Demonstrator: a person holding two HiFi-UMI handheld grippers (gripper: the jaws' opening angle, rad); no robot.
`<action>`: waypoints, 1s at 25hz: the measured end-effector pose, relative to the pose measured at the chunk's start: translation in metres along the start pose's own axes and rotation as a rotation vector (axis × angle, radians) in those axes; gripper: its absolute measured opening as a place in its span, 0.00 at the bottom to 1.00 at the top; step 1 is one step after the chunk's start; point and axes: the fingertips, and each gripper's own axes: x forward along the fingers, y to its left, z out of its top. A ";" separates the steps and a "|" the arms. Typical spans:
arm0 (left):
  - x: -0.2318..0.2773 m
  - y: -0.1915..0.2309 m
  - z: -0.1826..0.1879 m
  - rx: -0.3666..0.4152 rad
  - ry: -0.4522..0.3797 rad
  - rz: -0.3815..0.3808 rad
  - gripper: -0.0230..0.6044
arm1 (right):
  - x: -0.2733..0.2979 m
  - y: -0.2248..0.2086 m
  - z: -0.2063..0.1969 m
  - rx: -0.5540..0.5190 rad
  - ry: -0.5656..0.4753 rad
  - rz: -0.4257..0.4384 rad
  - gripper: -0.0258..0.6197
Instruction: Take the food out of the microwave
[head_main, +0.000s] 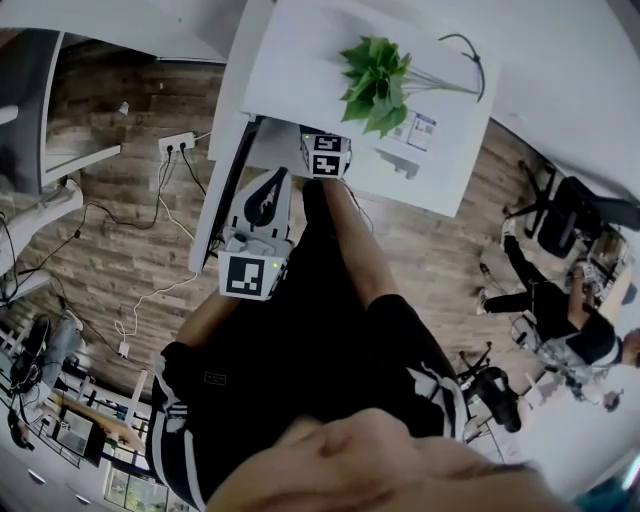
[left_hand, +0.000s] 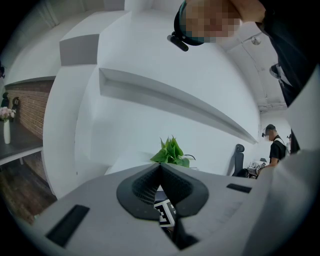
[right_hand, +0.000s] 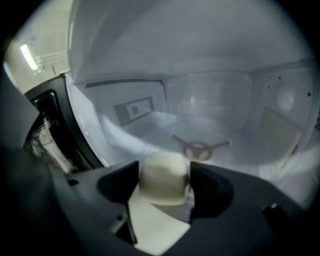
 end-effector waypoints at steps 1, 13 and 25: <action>0.000 0.001 0.000 -0.002 0.001 0.002 0.08 | 0.001 -0.001 -0.001 -0.004 0.002 -0.004 0.51; -0.002 0.007 0.001 -0.003 -0.010 0.021 0.08 | 0.009 -0.002 -0.003 -0.036 0.038 -0.006 0.51; -0.016 0.002 0.004 -0.006 -0.033 0.025 0.08 | -0.013 -0.013 -0.009 -0.008 0.034 -0.026 0.52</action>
